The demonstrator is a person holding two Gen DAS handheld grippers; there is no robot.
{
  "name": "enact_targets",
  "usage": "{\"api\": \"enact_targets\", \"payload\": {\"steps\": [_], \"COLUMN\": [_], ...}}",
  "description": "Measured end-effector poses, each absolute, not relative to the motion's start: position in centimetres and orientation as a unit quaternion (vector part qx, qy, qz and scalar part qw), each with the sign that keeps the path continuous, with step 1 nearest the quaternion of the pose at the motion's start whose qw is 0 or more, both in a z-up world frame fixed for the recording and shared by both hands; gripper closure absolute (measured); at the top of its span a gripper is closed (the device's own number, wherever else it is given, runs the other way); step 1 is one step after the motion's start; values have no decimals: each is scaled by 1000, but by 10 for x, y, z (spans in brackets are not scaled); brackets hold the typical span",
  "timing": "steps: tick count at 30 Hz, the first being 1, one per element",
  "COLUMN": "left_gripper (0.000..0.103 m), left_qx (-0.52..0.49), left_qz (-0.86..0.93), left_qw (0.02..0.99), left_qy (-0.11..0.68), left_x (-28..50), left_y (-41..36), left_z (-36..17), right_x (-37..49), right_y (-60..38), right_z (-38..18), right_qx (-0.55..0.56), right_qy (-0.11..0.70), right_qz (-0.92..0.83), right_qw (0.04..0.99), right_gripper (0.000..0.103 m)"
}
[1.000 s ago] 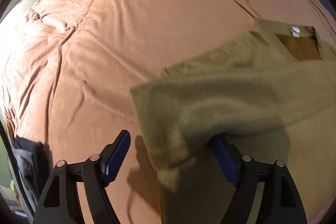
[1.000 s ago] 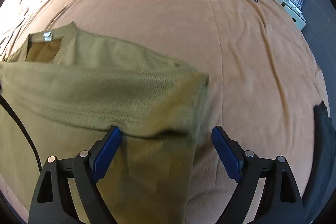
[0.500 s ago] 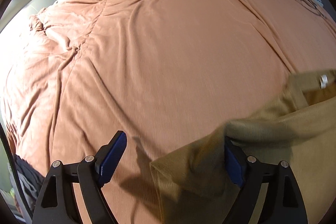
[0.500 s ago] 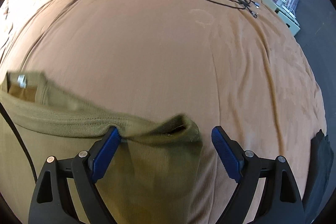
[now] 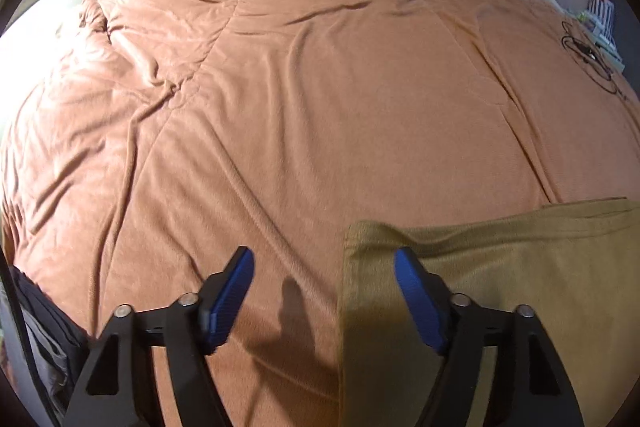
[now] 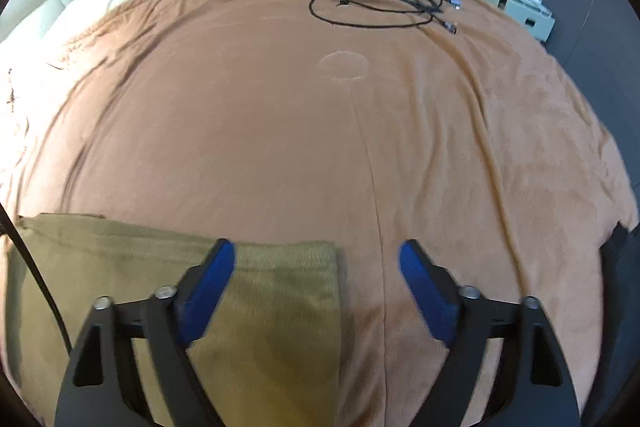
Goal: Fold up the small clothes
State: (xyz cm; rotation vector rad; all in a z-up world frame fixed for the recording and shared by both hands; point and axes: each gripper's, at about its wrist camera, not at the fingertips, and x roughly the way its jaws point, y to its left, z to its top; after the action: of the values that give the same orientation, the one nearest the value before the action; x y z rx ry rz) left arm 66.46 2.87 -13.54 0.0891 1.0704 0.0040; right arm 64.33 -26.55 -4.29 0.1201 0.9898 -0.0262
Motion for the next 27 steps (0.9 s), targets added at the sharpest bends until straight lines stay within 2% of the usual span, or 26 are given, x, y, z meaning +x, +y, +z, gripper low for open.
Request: {"api": "enact_targets", "payload": {"steps": [1, 4, 7, 10, 11, 12, 13, 15, 16, 22, 23, 25, 26, 27], "left_gripper": [36, 40, 50, 56, 62, 74, 80, 94, 96, 96, 92, 89, 88, 88], "left_qx": [37, 11, -6, -6, -2, 0, 1, 7, 12, 19, 17, 15, 7, 0], "left_qz": [-1, -15, -28, -35, -34, -40, -44, -46, -45, -17, -14, -1, -3, -10], "left_qw": [858, 853, 851, 849, 850, 850, 848, 852, 855, 863, 861, 860, 862, 863], "left_qy": [512, 521, 525, 527, 526, 526, 528, 522, 517, 505, 508, 509, 507, 506], "left_x": [665, 666, 668, 674, 676, 678, 679, 679, 679, 679, 680, 677, 674, 670], "left_y": [31, 33, 30, 24, 22, 20, 18, 14, 14, 20, 20, 24, 26, 28], "left_z": [-136, -142, -148, -159, -162, -166, -168, -169, -168, -164, -163, -157, -152, -147], "right_x": [644, 642, 648, 661, 664, 664, 669, 665, 667, 661, 660, 655, 650, 647], "right_y": [-271, -283, -294, -302, -302, -300, -301, -290, -291, -289, -287, -283, -280, -280], "right_z": [-44, -48, -55, -63, -65, -66, -70, -68, -70, -67, -67, -60, -53, -48], "right_qx": [66, 84, 102, 102, 100, 101, 100, 93, 85, 85, 85, 83, 79, 77], "right_qy": [478, 478, 487, 492, 494, 495, 497, 498, 496, 471, 471, 468, 466, 465], "right_qz": [-5, 5, 24, 27, 25, 25, 26, 21, 15, -34, -37, -39, -38, -34], "right_qw": [876, 874, 867, 864, 863, 863, 861, 862, 864, 877, 877, 879, 880, 881], "right_gripper": [38, 48, 62, 65, 65, 68, 80, 93, 100, 100, 100, 98, 96, 85]}}
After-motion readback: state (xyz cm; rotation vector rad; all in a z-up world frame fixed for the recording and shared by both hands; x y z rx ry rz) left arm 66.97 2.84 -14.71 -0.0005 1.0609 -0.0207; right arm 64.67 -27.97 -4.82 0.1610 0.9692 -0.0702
